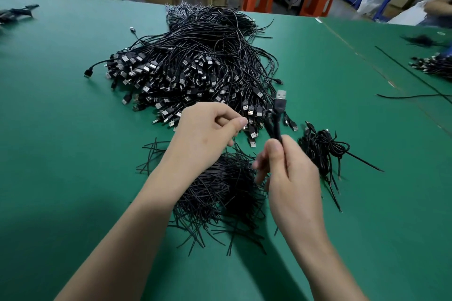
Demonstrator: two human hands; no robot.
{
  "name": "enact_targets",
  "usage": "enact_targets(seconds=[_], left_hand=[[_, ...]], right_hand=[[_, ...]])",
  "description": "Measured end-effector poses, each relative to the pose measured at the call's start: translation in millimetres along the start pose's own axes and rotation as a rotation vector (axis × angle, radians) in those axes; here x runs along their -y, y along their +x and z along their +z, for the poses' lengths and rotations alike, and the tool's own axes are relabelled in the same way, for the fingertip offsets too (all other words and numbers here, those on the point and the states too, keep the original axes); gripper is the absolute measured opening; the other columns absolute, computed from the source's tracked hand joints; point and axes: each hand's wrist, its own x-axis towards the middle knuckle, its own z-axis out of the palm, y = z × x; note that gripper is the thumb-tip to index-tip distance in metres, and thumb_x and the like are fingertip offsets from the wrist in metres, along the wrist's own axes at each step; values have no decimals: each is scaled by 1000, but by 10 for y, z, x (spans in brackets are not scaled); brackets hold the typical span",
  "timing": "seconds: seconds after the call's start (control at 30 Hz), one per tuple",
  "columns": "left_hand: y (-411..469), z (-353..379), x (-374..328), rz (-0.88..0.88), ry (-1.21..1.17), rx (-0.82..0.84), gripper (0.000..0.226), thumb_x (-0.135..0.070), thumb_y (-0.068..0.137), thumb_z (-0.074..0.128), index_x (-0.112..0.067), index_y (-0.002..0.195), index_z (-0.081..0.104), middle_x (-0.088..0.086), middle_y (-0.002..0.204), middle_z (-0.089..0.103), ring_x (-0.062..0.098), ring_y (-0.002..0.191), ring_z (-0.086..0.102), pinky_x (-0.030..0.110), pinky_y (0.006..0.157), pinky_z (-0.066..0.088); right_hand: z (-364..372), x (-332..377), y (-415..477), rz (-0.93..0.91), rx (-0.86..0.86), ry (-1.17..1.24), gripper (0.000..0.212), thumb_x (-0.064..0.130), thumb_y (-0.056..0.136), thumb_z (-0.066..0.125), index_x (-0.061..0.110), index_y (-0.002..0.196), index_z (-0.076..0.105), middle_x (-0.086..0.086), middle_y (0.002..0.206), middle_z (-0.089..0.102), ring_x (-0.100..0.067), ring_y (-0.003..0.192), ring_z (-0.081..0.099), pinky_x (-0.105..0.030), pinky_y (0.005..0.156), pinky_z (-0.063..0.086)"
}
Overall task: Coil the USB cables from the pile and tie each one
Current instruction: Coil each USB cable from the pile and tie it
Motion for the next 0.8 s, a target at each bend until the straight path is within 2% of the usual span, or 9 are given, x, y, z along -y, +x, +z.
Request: enact_targets(seconds=[0.17,0.23,0.3,0.4,0.47,0.5,0.57,0.7,0.8], left_hand=[[-46,57,-80,64,4,186,30,-19,94,72,-35,68,70,1,57,62,5,52,65,14,57,45],[-57,42,-103,102,-11,204,25,-22,94,71,-34,73,74,0,58,62,20,58,66,24,56,48],[-71,17,-122,141,-42,231,16,-24,94,72,-29,81,79,2,68,70,28,68,66,32,64,53],[-97,-1,-153,179,-90,282,20,-28,98,68,-22,82,78,0,73,71,21,66,62,32,67,53],[-94,-3,-158,165,-164,349,30,-35,102,61,-21,82,77,1,75,70,18,69,62,35,77,54],[-83,-8,-150,137,-231,391,33,-37,103,56,-20,86,79,6,78,70,20,73,62,38,80,54],[-61,-27,-122,60,-384,459,36,-32,107,49,-16,101,81,4,85,70,14,78,59,32,78,51],[-50,1,-34,124,-431,411,19,-17,97,67,-6,108,78,-1,90,75,7,91,66,19,84,48],[-47,69,-24,147,-491,346,7,-14,89,72,-12,93,78,-6,82,75,9,87,68,23,86,50]], right_hand=[[5,62,28,-43,34,-39,38,39,106,39,20,74,42,-3,60,53,-22,54,45,-45,52,38],[-28,43,65,-34,32,-63,38,40,106,38,18,74,41,-1,60,50,-24,57,43,-45,53,36],[-56,20,88,-19,40,-97,40,42,105,37,14,76,43,0,61,50,-25,59,44,-46,56,37],[-85,-4,97,-17,34,-79,40,41,104,37,14,76,45,-2,63,51,-22,60,44,-39,56,37],[-104,-19,115,-9,35,-33,38,37,106,39,17,75,47,-2,64,50,-19,59,42,-38,56,36],[-115,-26,128,2,44,6,37,35,107,40,18,76,49,0,63,48,-17,58,40,-40,56,36],[-143,-34,147,35,83,102,36,34,108,41,18,78,52,8,59,45,-12,55,37,-38,54,32],[-174,-2,145,113,182,291,37,34,109,42,17,79,54,13,53,36,-6,47,31,-25,48,28],[-177,36,127,88,227,280,36,40,105,39,19,79,55,14,52,37,-5,47,32,-24,48,28]])
